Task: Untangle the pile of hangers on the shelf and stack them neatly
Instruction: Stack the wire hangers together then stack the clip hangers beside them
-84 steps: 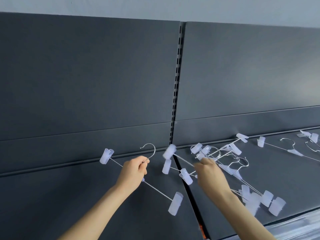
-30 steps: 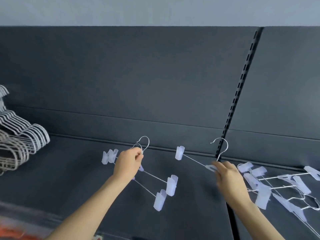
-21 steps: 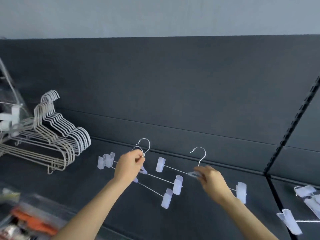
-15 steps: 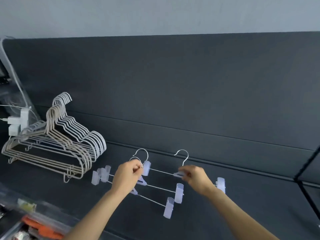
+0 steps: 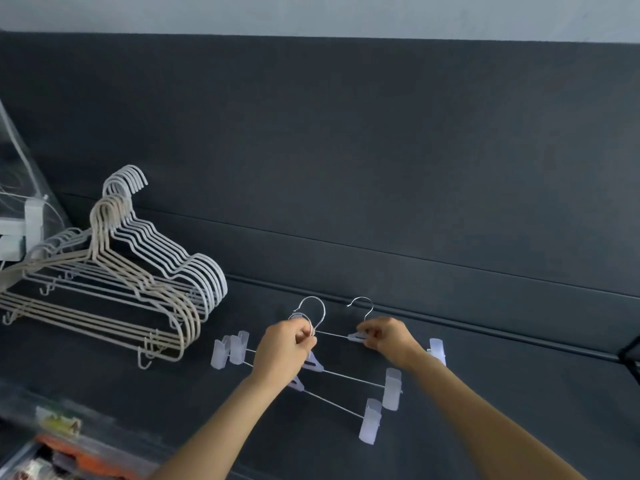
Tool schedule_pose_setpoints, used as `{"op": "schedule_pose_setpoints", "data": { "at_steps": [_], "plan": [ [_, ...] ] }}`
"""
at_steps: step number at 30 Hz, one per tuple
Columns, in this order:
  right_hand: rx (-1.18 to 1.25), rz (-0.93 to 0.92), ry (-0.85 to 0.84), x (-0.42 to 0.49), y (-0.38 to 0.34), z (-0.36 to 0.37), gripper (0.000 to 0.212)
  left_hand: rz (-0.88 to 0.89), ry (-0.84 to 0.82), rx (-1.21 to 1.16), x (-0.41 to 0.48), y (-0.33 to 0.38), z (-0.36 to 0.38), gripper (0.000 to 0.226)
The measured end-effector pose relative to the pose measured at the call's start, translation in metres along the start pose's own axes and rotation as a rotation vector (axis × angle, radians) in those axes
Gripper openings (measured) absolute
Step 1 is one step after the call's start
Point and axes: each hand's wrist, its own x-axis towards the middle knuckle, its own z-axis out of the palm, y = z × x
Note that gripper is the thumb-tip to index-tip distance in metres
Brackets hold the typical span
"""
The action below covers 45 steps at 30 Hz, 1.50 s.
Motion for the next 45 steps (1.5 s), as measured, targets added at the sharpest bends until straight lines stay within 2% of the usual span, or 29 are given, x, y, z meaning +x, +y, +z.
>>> {"op": "schedule_pose_setpoints", "data": {
  "at_steps": [4,9,12,14,16,20,23,26,28,30,33,34,37,39,43,45],
  "plan": [
    [0.126,0.048,-0.011,-0.006,0.000,-0.010,0.028,0.012,-0.005,-0.002,0.004,0.007,0.007,0.010],
    [0.144,0.042,0.070,-0.040,-0.003,-0.044,0.022,0.010,-0.025,-0.003,0.008,0.018,0.020,0.034],
    [0.144,0.054,-0.085,-0.077,-0.006,-0.049,0.023,0.020,-0.026,-0.044,0.010,0.028,0.031,0.032],
    [0.129,0.084,-0.148,-0.093,-0.003,-0.045,0.017,0.039,-0.030,-0.065,0.011,0.033,0.037,0.019],
    [0.028,0.085,-0.104,-0.099,0.007,-0.040,0.012,0.022,-0.029,-0.089,0.012,0.034,0.041,0.006],
    [-0.112,0.089,-0.042,-0.101,0.017,-0.037,0.022,-0.017,-0.026,-0.101,0.010,0.029,0.047,0.009],
    [-0.132,0.073,-0.011,-0.105,0.018,-0.039,0.036,-0.011,-0.010,-0.100,0.005,0.024,0.049,0.010],
    [-0.138,0.066,0.090,-0.108,0.027,-0.041,0.021,-0.043,-0.001,-0.129,0.002,0.017,0.047,0.013],
    [-0.093,0.134,0.112,-0.113,0.033,-0.045,0.019,-0.044,0.002,-0.102,0.001,0.012,0.046,0.015],
    [-0.073,0.189,0.050,-0.119,0.040,-0.047,0.025,-0.034,-0.008,-0.073,0.000,0.008,0.048,0.017],
    [-0.024,0.203,-0.068,-0.124,0.041,-0.045,0.005,-0.009,-0.054,-0.005,-0.004,0.005,0.053,0.026],
    [-0.006,0.194,-0.070,-0.124,0.041,-0.045,0.012,0.001,-0.071,0.004,-0.005,0.006,0.055,0.031],
    [0.006,0.141,0.004,-0.120,0.042,-0.049,0.028,0.030,-0.094,0.040,-0.007,0.010,0.055,0.034],
    [-0.008,0.113,0.058,-0.117,0.041,-0.051,0.020,0.065,-0.123,0.132,-0.007,0.013,0.056,0.009],
    [0.036,0.120,0.051,-0.116,0.041,-0.048,0.033,0.008,-0.151,0.239,-0.007,0.016,0.064,0.030],
    [0.122,0.165,0.105,-0.112,0.041,-0.052,0.022,0.010,-0.142,0.263,-0.009,0.016,0.067,0.037]
  ]
}}
